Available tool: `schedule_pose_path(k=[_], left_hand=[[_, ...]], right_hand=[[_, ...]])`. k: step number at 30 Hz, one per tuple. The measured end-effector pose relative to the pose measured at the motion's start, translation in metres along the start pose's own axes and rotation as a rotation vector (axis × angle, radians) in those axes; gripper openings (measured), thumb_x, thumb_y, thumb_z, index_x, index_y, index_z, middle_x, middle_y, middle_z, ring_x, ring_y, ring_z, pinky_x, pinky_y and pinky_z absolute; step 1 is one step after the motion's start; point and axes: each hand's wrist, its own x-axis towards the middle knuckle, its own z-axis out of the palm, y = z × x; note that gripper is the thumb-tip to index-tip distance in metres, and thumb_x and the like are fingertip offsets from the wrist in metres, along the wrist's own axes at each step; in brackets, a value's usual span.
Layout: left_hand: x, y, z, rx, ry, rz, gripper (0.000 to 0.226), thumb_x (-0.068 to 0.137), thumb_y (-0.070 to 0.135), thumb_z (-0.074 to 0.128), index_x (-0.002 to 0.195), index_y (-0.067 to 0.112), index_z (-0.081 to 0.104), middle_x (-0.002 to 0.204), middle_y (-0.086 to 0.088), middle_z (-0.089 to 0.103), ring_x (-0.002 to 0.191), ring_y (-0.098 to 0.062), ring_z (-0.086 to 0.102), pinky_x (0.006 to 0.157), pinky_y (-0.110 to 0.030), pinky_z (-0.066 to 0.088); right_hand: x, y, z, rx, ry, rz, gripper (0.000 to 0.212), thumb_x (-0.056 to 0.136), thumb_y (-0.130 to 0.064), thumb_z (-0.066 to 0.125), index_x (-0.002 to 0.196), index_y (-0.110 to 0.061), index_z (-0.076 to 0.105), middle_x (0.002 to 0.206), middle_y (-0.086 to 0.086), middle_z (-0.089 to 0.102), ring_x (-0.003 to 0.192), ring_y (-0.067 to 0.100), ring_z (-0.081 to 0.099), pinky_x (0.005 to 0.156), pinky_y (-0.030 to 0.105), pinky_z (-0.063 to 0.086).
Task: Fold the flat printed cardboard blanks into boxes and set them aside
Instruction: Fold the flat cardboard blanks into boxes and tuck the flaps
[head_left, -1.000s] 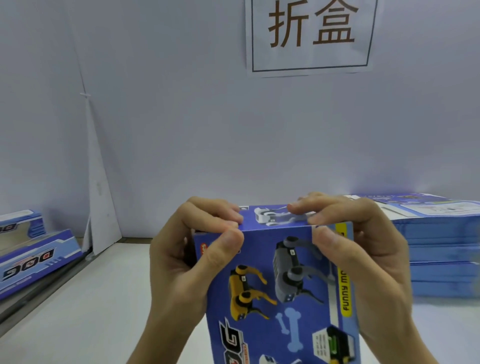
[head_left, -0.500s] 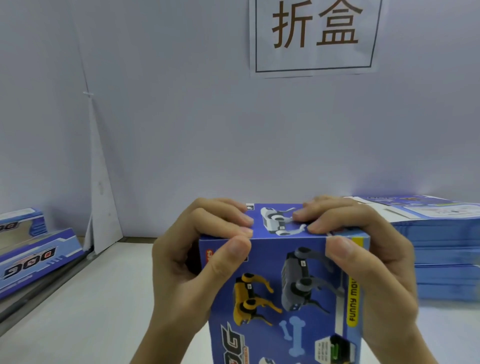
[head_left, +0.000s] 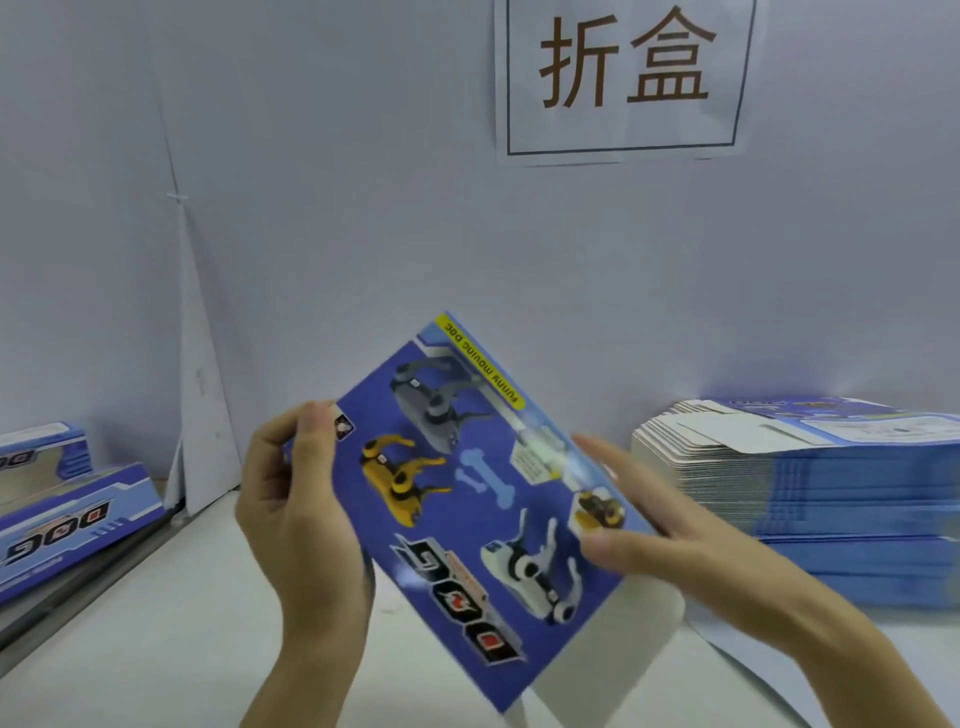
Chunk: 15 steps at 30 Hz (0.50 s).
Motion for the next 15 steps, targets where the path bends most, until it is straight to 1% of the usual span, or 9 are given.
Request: schedule_pose_path(k=[2, 4, 5, 7, 10, 12, 13, 14, 15], left_hand=[[0.007, -0.006, -0.004, 0.017, -0.009, -0.147, 0.024, 0.093, 0.029, 0.060, 0.071, 0.029, 0.068, 0.073, 0.005, 0.072, 0.061, -0.013, 0.068, 0.052, -0.025, 0.055], [0.015, -0.012, -0.009, 0.228, -0.105, -0.217, 0.030, 0.096, 0.020, 0.056, 0.070, 0.027, 0.070, 0.076, 0.003, 0.072, 0.066, -0.016, 0.066, 0.059, -0.026, 0.054], [0.019, -0.015, -0.012, 0.446, -0.174, -0.160, 0.027, 0.095, 0.015, 0.056, 0.077, 0.029, 0.071, 0.084, 0.003, 0.072, 0.074, -0.017, 0.064, 0.065, -0.024, 0.050], [0.022, -0.011, -0.015, 0.885, -0.339, 0.078, 0.026, 0.089, 0.012, 0.064, 0.106, 0.031, 0.065, 0.109, 0.008, 0.063, 0.099, -0.014, 0.059, 0.079, -0.016, 0.043], [0.013, 0.001, -0.014, 1.044, -0.852, 0.413, 0.074, 0.075, 0.032, 0.076, 0.140, 0.038, 0.041, 0.139, 0.013, 0.040, 0.132, -0.005, 0.032, 0.110, -0.011, 0.020], [0.001, -0.001, -0.008, 1.192, -1.153, 0.482, 0.098, 0.070, 0.056, 0.068, 0.147, 0.052, 0.008, 0.155, 0.019, 0.012, 0.145, -0.004, 0.001, 0.119, -0.027, -0.005], [-0.005, -0.007, -0.006, 1.286, -1.188, 0.528, 0.105, 0.070, 0.062, 0.065, 0.145, 0.056, -0.008, 0.156, 0.021, 0.004, 0.145, -0.004, -0.005, 0.119, -0.032, -0.012], [-0.008, -0.013, -0.006, 1.322, -1.152, 0.570, 0.105, 0.071, 0.063, 0.066, 0.142, 0.057, -0.011, 0.155, 0.018, 0.009, 0.145, -0.006, 0.002, 0.120, -0.034, -0.007], [-0.007, -0.015, -0.004, 1.279, -1.075, 0.559, 0.101, 0.071, 0.061, 0.071, 0.141, 0.056, -0.001, 0.148, 0.015, 0.025, 0.139, -0.007, 0.021, 0.119, -0.030, 0.008]], right_hand=[[-0.001, 0.000, -0.003, -0.041, -0.040, 0.075, 0.083, 0.051, -0.052, 0.076, 0.129, -0.040, 0.052, 0.119, -0.007, 0.069, 0.105, 0.012, 0.068, 0.099, 0.039, 0.052], [0.000, 0.001, -0.005, -0.084, 0.117, 0.060, 0.073, 0.051, -0.049, 0.078, 0.120, -0.040, 0.057, 0.112, -0.006, 0.070, 0.096, 0.009, 0.069, 0.092, 0.034, 0.054], [0.001, 0.003, -0.007, -0.184, 0.225, 0.026, 0.070, 0.053, -0.049, 0.080, 0.117, -0.044, 0.056, 0.113, -0.012, 0.067, 0.095, 0.004, 0.066, 0.088, 0.026, 0.053], [0.000, 0.002, -0.007, -0.643, 0.392, -0.074, 0.073, 0.059, -0.051, 0.083, 0.122, -0.051, 0.046, 0.118, -0.027, 0.055, 0.099, -0.003, 0.054, 0.087, 0.017, 0.041], [0.004, 0.003, -0.002, -1.225, 0.510, -0.324, 0.085, 0.053, -0.045, 0.089, 0.130, -0.031, 0.056, 0.120, -0.011, 0.060, 0.106, 0.019, 0.060, 0.105, 0.031, 0.029], [0.005, 0.004, 0.006, -1.259, 0.471, -0.480, 0.082, 0.049, -0.042, 0.090, 0.122, -0.021, 0.061, 0.116, -0.003, 0.066, 0.101, 0.025, 0.066, 0.107, 0.041, 0.029], [0.005, 0.005, 0.010, -1.245, 0.447, -0.550, 0.077, 0.055, -0.043, 0.086, 0.124, -0.021, 0.060, 0.119, -0.004, 0.065, 0.107, 0.024, 0.064, 0.108, 0.044, 0.028], [0.006, 0.004, 0.013, -1.234, 0.455, -0.616, 0.069, 0.064, -0.043, 0.079, 0.126, -0.022, 0.058, 0.124, -0.004, 0.063, 0.116, 0.024, 0.060, 0.111, 0.047, 0.027], [0.008, 0.002, 0.016, -1.221, 0.499, -0.664, 0.061, 0.073, -0.041, 0.071, 0.129, -0.021, 0.057, 0.130, -0.001, 0.060, 0.126, 0.027, 0.053, 0.113, 0.052, 0.025]])
